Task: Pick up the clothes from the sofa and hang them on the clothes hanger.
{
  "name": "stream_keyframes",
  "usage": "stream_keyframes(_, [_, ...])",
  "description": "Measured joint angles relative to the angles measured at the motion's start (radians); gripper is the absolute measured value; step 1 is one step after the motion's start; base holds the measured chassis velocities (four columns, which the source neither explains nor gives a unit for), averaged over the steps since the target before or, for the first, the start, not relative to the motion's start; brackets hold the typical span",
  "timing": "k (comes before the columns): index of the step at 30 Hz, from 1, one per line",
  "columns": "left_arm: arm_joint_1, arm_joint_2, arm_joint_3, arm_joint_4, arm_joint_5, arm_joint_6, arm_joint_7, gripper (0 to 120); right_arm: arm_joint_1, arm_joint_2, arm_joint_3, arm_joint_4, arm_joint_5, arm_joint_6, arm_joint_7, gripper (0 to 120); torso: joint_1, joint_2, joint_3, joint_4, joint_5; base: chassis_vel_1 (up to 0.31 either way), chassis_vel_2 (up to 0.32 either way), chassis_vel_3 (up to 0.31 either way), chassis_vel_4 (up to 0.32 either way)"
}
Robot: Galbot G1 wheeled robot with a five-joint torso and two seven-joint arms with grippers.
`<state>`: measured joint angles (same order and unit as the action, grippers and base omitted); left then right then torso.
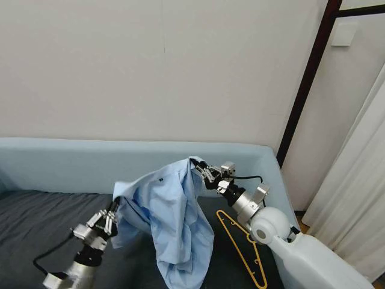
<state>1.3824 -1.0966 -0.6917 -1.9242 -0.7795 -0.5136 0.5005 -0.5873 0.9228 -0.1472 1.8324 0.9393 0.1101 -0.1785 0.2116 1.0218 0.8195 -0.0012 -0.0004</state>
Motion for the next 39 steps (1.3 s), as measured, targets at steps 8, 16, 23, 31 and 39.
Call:
stream_keyframes(8, [-0.094,0.279,-0.019,-0.071,-0.162,0.124,-0.113,0,0.068,-0.032,0.075,0.065,0.030,0.006,0.022,0,0.000,0.000,0.000,0.0001,-0.0006,0.000,0.000,0.000,0.000])
stream_keyframes(16, [-0.194,0.541,-0.108,-0.153,-0.201,0.326,-0.450,0,0.189,-0.160,0.160,0.205,-0.034,-0.095,0.174,0,0.000,0.000,0.000,0.0000,-0.0002,0.000,0.000,0.000,0.000])
stream_keyframes(23, [-0.183,0.586,-0.189,-0.286,-0.147,0.464,-0.591,0,0.294,-0.190,0.152,0.231,-0.232,-0.201,0.191,0,0.000,0.000,0.000,0.0002,-0.0001,0.000,0.000,0.000,0.000])
stream_keyframes(31, [-0.132,0.542,-0.201,-0.464,-0.068,0.613,-0.781,0,0.316,-0.158,0.104,0.239,-0.364,-0.262,0.250,0,0.000,0.000,0.000,0.0002,-0.0002,0.000,0.000,0.000,0.000])
stream_keyframes(39, [-0.030,0.374,-0.135,-0.496,0.067,0.731,-0.881,0,0.126,-0.090,0.057,0.230,-0.585,-0.348,0.427,0,0.000,0.000,0.000,-0.0010,-0.0003,0.000,0.000,0.000,0.000])
